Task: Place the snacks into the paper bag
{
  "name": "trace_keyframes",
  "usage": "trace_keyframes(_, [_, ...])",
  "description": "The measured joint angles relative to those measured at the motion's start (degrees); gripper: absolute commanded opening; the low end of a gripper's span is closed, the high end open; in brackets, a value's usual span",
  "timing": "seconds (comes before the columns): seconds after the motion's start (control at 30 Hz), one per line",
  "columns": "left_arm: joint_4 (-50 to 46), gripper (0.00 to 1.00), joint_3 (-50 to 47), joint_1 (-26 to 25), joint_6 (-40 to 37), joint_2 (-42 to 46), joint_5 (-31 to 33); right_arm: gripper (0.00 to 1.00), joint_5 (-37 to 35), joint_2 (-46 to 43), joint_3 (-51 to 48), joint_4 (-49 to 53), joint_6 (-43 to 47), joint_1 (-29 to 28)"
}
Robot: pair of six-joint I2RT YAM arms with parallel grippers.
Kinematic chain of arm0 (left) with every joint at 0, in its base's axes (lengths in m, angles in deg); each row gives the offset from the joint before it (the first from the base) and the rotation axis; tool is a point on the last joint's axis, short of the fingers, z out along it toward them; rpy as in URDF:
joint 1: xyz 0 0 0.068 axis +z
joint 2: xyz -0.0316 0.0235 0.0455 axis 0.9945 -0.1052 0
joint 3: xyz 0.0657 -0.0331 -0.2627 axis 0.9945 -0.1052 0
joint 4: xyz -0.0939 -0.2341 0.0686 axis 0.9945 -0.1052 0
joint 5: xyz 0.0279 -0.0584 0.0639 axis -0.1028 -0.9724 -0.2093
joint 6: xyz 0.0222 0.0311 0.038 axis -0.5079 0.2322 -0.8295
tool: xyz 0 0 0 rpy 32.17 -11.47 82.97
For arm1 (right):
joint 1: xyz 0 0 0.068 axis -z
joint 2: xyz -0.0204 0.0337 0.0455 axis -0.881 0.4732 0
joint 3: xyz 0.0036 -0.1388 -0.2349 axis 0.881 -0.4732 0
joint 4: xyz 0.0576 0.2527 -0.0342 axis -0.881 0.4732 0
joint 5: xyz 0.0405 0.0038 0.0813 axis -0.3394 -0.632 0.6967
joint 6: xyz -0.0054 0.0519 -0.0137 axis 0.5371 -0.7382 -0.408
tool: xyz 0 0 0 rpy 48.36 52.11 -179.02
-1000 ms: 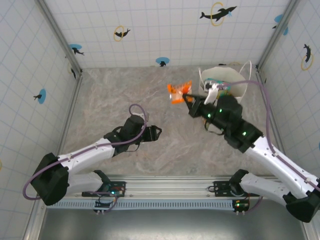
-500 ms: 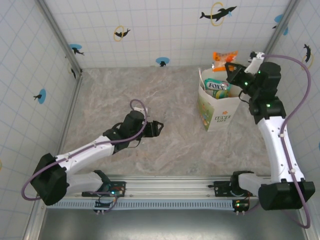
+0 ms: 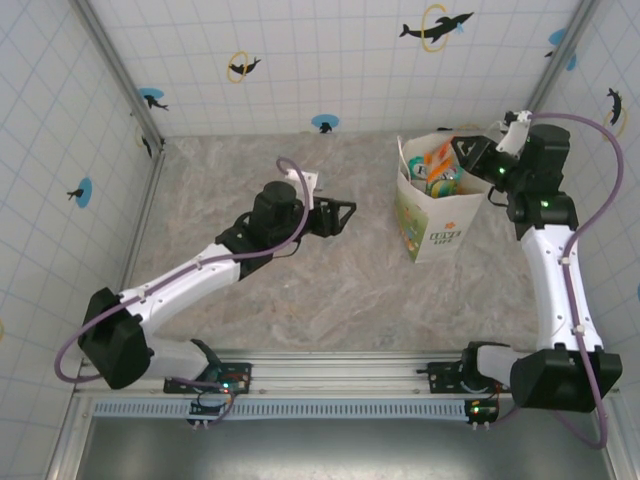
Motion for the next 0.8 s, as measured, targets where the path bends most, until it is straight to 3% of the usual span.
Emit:
trace_keyframes(0.17, [6.1, 0.74, 5.6, 0.0, -0.1, -3.6, -5.4, 0.46, 1.3, 3.5, 6.3, 5.0, 1.7, 3.5])
trace_keyframes(0.37, [11.5, 0.75, 15.3, 0.0, 2.1, -10.0, -10.5, 0.52, 6.2, 4.2, 11.7, 6.0, 1.2, 12.5])
trace_keyframes(0.6, [17.4, 0.74, 20.0, 0.0, 9.0, -16.4, -13.7, 0.54, 17.3, 5.4, 11.9, -1.2, -7.6, 24.6])
trace_keyframes(0.8, [20.5, 0.72, 22.5, 0.0, 15.9, -21.4, -15.2, 0.55, 23.0, 7.4, 10.7, -6.4, -12.1, 26.2])
